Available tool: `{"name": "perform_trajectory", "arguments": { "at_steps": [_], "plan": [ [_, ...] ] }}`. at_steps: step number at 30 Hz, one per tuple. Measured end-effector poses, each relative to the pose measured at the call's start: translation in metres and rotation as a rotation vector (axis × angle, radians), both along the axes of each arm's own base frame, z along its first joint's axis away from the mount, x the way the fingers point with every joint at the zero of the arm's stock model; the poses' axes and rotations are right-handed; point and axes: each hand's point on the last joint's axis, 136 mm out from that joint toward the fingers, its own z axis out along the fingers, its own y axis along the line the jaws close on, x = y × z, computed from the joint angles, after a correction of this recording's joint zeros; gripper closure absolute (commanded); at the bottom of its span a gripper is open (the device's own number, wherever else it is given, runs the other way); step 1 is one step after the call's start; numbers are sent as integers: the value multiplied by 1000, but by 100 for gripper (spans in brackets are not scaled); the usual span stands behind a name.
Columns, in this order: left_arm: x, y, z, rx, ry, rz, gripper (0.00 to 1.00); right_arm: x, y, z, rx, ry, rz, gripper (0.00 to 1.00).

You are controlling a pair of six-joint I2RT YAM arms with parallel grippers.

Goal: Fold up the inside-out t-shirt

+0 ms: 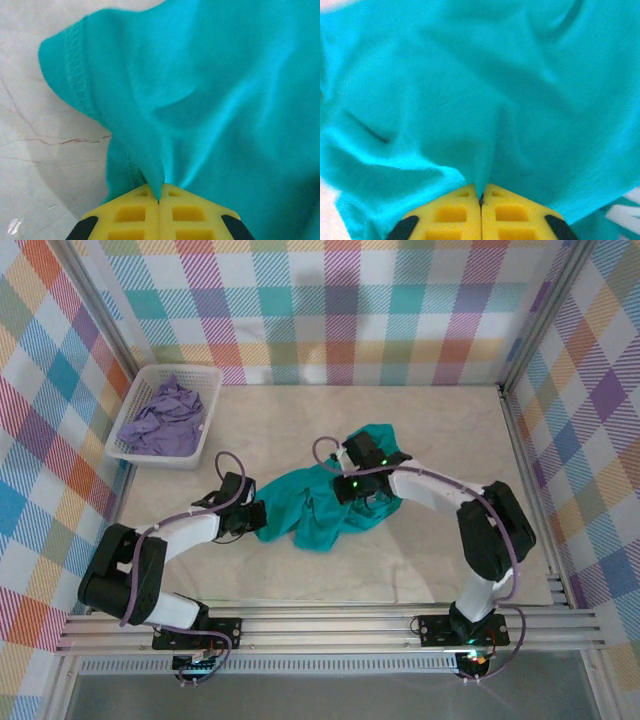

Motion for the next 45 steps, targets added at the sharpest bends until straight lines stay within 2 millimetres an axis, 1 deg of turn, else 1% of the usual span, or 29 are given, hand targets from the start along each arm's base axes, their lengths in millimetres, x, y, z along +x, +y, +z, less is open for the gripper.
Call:
{"name": "perform_trajectory", "arguments": {
  "at_steps": [1,2,4,6,7,9,11,12,14,16,18,19,21,22,23,25,28,30,31,32,33,34,35,36,38,39,41,43,45],
  "plan": [
    [2,-2,10,-18,-28,-5,100,5,-4,23,30,-41,-2,100],
    [5,-5,29,-43,-81,-8,100,11,-10,53,71,-95,-5,100],
    [16,-10,82,-102,-231,-8,100,15,-20,119,155,-221,-3,100],
    [26,-14,162,-183,-443,-6,100,13,-29,192,242,-368,13,100],
    [27,-15,197,-217,-530,-9,100,8,-30,225,278,-434,30,100],
    [21,-15,278,-290,-726,-12,100,-5,-30,284,335,-555,77,100],
    [8,-12,338,-342,-863,-18,100,-13,-33,324,356,-644,105,100],
    [1,-9,364,-363,-920,-19,100,-15,-34,339,354,-678,112,100],
    [-11,-5,399,-388,-999,-18,100,-14,-39,354,319,-730,107,100],
    [-18,-2,422,-399,-1045,-16,100,-6,-48,358,256,-764,76,100],
    [-24,1,438,-398,-1078,-16,100,6,-57,354,173,-785,34,100],
    [-25,1,442,-394,-1088,-16,100,12,-60,350,133,-789,16,100],
    [-24,2,444,-381,-1086,-15,100,29,-67,333,46,-777,-21,99],
    [-22,1,441,-372,-1073,-16,100,37,-68,324,13,-761,-35,95],
    [-18,0,436,-362,-1054,-17,100,48,-71,310,-26,-735,-52,88],
    [-5,-8,418,-349,-993,-23,100,73,-74,277,-88,-659,-89,74],
    [18,-29,379,-343,-867,-43,100,122,-80,210,-204,-498,-163,61],
    [36,-45,338,-322,-751,-57,100,143,-77,156,-260,-390,-180,51],
    [42,-50,319,-310,-700,-62,100,143,-77,131,-274,-340,-177,45],
    [47,-55,298,-296,-643,-66,100,134,-74,99,-282,-273,-155,40],
    [49,-57,281,-281,-597,-64,100,115,-72,70,-283,-206,-126,37],
    [50,-57,271,-272,-569,-63,100,95,-69,49,-274,-151,-104,35],
    [50,-57,262,-262,-545,-61,100,68,-68,28,-262,-86,-75,32],
    [49,-57,258,-258,-536,-61,100,40,-71,12,-253,-27,-56,30],
    [48,-56,261,-260,-544,-61,100,1,-73,2,-228,31,-33,26],
    [47,-55,263,-260,-551,-60,100,-11,-75,2,-211,41,-34,25],
    [45,-54,268,-263,-564,-57,100,-21,-80,3,-176,47,-55,22],
    [43,-52,272,-266,-575,-55,100,-21,-77,0,-133,57,-63,21],
    [42,-52,274,-268,-579,-55,100,-19,-71,-7,-95,63,-66,23]
  ]
}}
